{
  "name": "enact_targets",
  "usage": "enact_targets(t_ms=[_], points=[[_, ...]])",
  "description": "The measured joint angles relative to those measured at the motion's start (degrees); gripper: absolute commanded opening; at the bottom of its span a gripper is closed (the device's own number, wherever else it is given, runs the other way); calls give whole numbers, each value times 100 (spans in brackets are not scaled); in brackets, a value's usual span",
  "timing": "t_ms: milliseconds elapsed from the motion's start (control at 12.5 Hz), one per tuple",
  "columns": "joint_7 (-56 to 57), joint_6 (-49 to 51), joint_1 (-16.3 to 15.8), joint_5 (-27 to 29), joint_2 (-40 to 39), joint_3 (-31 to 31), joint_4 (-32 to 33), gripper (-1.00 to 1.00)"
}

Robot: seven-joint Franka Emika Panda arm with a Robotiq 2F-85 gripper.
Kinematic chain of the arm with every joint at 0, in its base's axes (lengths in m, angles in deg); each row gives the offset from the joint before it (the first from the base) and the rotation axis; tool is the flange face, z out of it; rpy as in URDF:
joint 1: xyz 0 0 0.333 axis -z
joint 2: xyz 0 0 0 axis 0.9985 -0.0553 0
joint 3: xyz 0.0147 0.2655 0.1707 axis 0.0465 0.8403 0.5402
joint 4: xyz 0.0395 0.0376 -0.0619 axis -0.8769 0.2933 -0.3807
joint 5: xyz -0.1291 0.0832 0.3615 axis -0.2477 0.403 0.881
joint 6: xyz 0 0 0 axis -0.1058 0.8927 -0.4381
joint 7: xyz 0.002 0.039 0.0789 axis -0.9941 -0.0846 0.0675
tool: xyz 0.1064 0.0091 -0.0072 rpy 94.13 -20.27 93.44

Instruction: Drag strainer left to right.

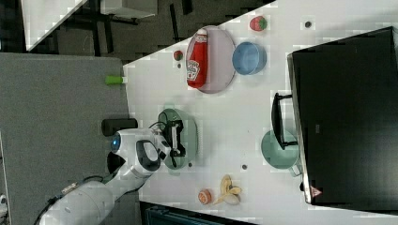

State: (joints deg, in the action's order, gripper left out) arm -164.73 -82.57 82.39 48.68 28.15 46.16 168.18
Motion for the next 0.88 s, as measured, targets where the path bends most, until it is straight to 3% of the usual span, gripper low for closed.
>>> enact_targets(t_ms=[400,880], points=[[291,-112,459,47,152,112,325,100],[884,11,902,-25,638,-484,660,100]])
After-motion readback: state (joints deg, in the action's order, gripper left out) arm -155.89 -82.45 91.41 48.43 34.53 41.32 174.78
